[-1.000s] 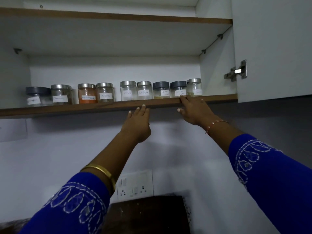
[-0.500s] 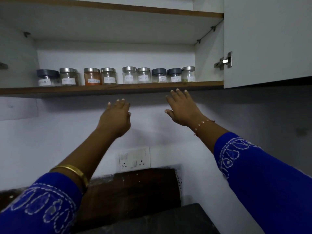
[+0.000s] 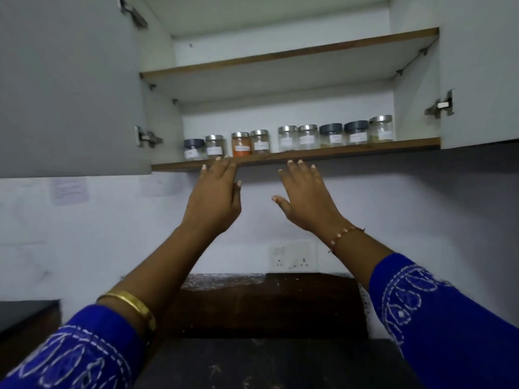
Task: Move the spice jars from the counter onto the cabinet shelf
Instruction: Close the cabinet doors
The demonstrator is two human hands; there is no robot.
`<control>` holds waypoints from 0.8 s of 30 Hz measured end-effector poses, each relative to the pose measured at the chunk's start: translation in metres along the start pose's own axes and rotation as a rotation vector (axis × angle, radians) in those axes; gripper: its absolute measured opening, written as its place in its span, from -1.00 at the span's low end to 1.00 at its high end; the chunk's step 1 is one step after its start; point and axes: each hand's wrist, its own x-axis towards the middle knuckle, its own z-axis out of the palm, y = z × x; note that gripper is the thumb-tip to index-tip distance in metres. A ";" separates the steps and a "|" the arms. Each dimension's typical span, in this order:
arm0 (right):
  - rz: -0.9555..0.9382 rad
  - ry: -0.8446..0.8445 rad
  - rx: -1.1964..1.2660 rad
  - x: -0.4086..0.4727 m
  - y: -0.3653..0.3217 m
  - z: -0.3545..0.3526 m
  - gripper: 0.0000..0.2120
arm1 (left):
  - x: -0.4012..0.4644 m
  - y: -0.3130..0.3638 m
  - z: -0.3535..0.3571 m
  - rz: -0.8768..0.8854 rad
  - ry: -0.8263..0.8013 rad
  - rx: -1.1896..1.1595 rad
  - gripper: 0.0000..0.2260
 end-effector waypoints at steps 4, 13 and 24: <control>-0.055 0.038 0.068 0.011 -0.047 -0.006 -0.42 | 0.001 -0.023 -0.039 -0.049 0.092 -0.007 -0.60; -0.140 0.151 0.246 0.072 -0.179 -0.029 -0.43 | -0.002 -0.114 -0.139 -0.086 0.234 0.081 -0.63; -0.378 0.244 0.437 0.120 -0.384 -0.061 -0.21 | -0.028 -0.250 -0.254 -0.242 0.490 0.321 -0.57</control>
